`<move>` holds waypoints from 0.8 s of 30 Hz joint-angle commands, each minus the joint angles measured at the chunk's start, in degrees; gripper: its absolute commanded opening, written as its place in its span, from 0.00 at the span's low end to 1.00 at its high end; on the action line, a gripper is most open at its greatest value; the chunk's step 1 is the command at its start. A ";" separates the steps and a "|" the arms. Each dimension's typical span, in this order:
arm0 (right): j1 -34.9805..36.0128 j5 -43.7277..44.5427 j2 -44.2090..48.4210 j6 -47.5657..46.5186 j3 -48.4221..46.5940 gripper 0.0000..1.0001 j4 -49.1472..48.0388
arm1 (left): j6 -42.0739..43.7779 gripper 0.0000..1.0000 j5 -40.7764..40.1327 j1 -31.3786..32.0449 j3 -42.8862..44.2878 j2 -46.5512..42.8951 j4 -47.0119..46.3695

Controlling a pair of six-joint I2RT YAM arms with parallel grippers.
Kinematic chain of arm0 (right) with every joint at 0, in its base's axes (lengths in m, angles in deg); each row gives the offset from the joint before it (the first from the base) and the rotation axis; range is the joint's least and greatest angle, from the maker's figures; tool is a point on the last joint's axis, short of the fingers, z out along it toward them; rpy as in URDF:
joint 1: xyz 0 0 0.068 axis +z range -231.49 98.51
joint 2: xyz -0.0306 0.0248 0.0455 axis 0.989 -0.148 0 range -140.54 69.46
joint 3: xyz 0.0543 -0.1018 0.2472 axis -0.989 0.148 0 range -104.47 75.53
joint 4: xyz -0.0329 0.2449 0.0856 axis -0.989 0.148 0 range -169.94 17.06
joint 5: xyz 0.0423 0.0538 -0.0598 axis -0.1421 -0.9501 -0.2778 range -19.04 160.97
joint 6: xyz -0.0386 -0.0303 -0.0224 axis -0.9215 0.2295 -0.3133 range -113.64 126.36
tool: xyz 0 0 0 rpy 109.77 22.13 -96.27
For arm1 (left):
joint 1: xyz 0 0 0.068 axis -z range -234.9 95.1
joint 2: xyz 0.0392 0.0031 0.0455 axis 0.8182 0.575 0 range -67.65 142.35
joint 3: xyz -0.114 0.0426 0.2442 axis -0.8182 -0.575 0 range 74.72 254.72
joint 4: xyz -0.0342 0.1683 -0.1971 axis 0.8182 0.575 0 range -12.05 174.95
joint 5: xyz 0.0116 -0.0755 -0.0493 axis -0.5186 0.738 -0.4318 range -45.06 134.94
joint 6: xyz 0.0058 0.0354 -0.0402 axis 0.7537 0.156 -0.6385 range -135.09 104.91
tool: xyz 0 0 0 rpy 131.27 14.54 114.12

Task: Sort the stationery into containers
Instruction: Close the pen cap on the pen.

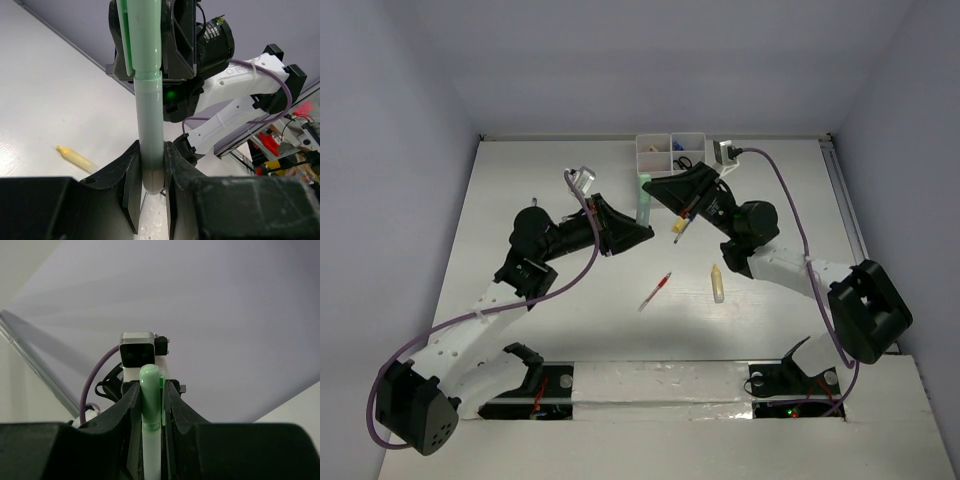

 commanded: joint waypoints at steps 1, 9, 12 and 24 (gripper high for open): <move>1.91 -2.17 -1.23 -0.15 1.66 0.00 -11.48 | -2.77 0.00 -3.88 -0.33 0.61 -2.95 -12.82; 4.64 -1.91 -0.88 -1.11 4.64 0.00 -11.84 | -1.72 0.00 -9.16 1.42 1.31 -2.07 -14.68; 4.64 -1.82 0.87 -1.55 6.84 0.00 -11.40 | -1.55 0.00 -10.04 1.42 1.92 -1.81 -15.03; 4.64 -5.77 12.13 -9.90 11.33 0.00 16.45 | 3.38 0.00 -9.34 1.42 11.23 -0.40 -4.66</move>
